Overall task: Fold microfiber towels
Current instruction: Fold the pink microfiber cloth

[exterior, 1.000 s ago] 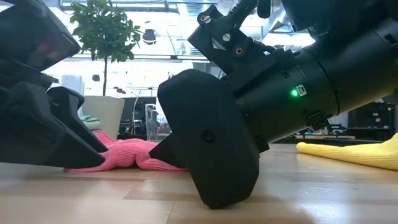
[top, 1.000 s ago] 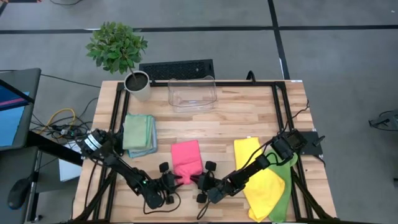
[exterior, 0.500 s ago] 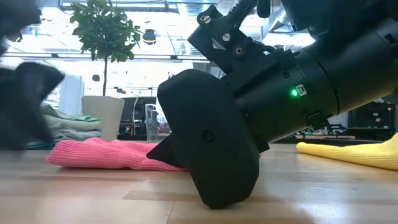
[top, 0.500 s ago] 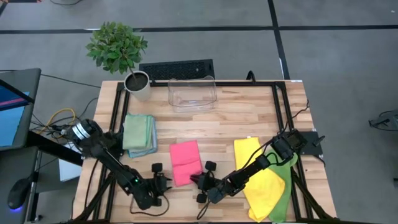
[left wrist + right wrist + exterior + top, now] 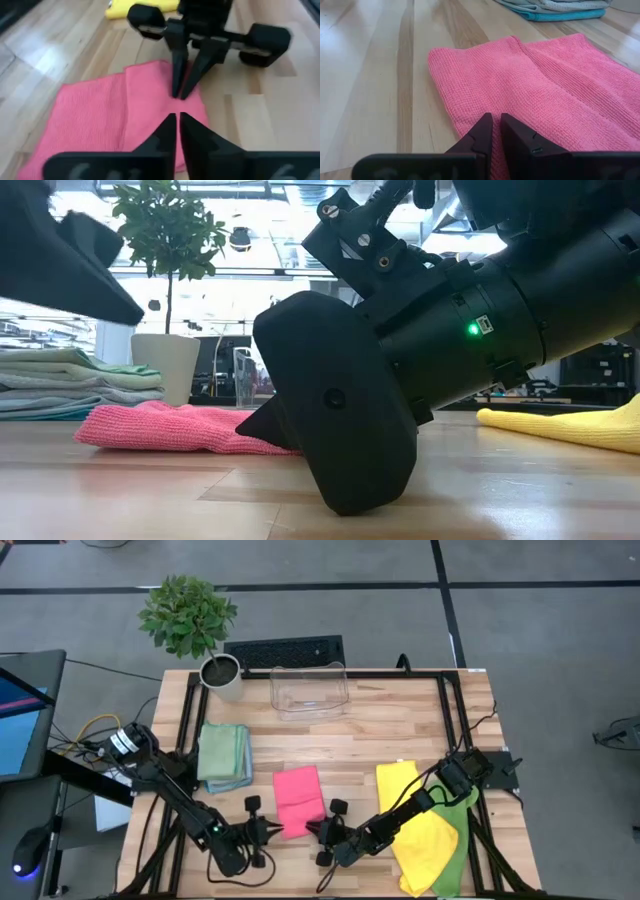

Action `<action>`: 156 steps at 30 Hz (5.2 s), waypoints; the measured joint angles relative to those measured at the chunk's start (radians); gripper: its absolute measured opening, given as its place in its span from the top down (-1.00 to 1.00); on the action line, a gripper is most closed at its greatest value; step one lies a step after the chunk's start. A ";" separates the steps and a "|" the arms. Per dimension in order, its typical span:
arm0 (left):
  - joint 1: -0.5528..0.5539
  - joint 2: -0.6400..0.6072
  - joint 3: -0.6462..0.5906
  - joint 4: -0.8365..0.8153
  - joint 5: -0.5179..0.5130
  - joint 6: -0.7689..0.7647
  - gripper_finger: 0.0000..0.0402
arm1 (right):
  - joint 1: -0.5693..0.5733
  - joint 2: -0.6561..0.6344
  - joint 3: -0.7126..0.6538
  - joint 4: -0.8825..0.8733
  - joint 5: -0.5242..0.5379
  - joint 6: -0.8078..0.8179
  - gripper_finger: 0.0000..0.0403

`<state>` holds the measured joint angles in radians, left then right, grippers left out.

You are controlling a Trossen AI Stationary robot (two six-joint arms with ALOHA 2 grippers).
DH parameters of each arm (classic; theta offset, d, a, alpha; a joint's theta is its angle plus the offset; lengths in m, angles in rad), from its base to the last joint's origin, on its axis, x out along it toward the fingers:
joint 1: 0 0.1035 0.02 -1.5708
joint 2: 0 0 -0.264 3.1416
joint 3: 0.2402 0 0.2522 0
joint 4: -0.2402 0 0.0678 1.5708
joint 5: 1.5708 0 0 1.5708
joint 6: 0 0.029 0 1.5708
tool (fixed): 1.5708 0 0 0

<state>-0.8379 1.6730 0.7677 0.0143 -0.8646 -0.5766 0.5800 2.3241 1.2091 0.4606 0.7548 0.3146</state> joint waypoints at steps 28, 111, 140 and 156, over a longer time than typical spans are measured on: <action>-0.002 0.221 -0.023 0.114 0.026 -0.147 1.00 | -0.006 -0.001 0.000 -0.004 0.000 0.000 0.67; 0.060 0.236 0.002 0.158 0.246 0.137 0.52 | -0.024 -0.002 -0.001 -0.007 -0.023 0.010 0.67; 0.067 0.233 0.004 0.102 0.275 0.049 1.00 | 0.034 -0.273 -0.004 -0.469 -0.301 -0.133 0.43; 0.059 0.236 0.004 0.105 0.256 0.049 1.00 | -0.027 -0.273 -0.198 -0.208 -0.300 -0.208 0.12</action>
<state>-0.7792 1.9087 0.7714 0.1192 -0.6083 -0.5274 0.5534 2.0510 1.0113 0.2531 0.4552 0.1069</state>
